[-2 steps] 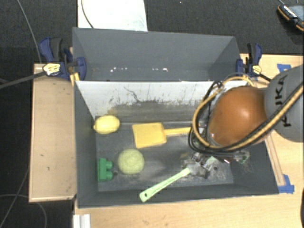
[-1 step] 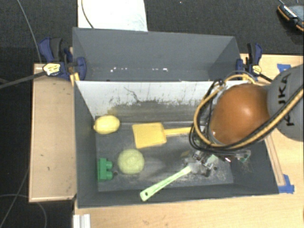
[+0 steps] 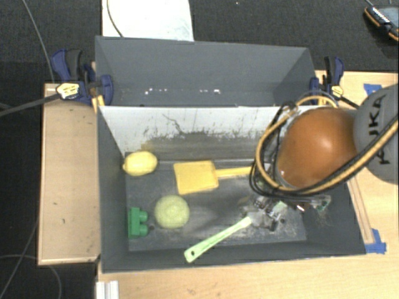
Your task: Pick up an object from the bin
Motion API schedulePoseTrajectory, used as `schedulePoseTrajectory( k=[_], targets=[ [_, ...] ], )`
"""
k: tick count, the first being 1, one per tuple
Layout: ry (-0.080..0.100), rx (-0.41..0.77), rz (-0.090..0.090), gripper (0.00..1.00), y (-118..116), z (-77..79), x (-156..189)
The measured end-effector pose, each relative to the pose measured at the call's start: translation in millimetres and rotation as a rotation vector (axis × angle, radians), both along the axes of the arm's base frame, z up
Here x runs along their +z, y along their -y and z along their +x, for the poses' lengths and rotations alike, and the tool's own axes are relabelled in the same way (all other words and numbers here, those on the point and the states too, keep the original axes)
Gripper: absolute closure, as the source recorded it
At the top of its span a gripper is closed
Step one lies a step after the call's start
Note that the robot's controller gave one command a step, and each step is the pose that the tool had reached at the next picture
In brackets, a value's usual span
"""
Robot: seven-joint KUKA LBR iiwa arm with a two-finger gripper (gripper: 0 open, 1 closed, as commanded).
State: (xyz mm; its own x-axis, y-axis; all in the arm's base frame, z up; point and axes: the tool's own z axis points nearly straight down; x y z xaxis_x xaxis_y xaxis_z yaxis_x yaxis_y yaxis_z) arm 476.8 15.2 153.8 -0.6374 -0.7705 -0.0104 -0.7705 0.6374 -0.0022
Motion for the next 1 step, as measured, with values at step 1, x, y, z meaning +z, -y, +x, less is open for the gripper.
schedulePoseTrajectory(
  k=[1],
  targets=[
    [0.001,-0.004,0.001,1.00,-0.3,0.2,18.0]
  ],
)
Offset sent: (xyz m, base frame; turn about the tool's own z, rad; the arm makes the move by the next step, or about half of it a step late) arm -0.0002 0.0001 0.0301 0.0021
